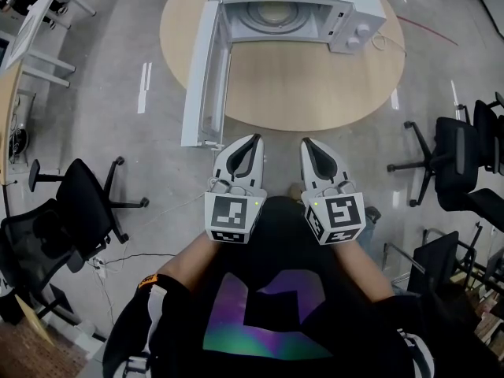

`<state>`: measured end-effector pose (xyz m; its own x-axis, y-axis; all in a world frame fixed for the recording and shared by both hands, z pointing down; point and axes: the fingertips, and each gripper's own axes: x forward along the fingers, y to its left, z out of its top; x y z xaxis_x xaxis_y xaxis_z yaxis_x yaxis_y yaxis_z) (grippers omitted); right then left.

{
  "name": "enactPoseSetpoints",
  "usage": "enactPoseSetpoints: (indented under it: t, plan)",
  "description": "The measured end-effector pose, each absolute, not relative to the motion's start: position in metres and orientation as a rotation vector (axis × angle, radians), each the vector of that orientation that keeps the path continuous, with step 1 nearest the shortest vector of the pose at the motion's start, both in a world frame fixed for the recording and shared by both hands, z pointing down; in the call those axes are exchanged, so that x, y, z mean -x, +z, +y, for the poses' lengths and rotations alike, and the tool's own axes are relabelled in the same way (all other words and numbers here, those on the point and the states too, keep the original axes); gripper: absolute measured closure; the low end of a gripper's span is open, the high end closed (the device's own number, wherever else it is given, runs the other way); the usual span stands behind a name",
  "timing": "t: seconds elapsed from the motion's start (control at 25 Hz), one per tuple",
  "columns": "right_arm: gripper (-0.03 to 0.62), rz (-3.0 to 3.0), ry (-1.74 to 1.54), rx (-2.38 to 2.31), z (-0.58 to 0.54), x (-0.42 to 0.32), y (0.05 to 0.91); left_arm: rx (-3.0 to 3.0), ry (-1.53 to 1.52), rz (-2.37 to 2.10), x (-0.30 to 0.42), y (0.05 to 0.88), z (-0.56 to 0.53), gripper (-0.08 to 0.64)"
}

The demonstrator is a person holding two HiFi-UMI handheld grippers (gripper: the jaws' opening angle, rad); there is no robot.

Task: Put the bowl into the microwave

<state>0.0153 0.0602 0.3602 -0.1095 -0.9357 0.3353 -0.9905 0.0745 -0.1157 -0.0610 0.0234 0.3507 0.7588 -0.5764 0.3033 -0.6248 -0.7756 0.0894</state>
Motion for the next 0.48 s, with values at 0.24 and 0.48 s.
enactPoseSetpoints:
  t: [0.24, 0.48]
  plan:
    - [0.577, -2.151, 0.473, -1.982, 0.0629, -0.0135, 0.3613, -2.775, 0.382, -0.931, 0.0623, 0.3518, 0.0261, 0.514]
    - [0.577, -2.142, 0.469, -1.989, 0.0640, -0.0097, 0.3600, -2.777, 0.378, -0.916, 0.0653, 0.3517, 0.0263, 0.514]
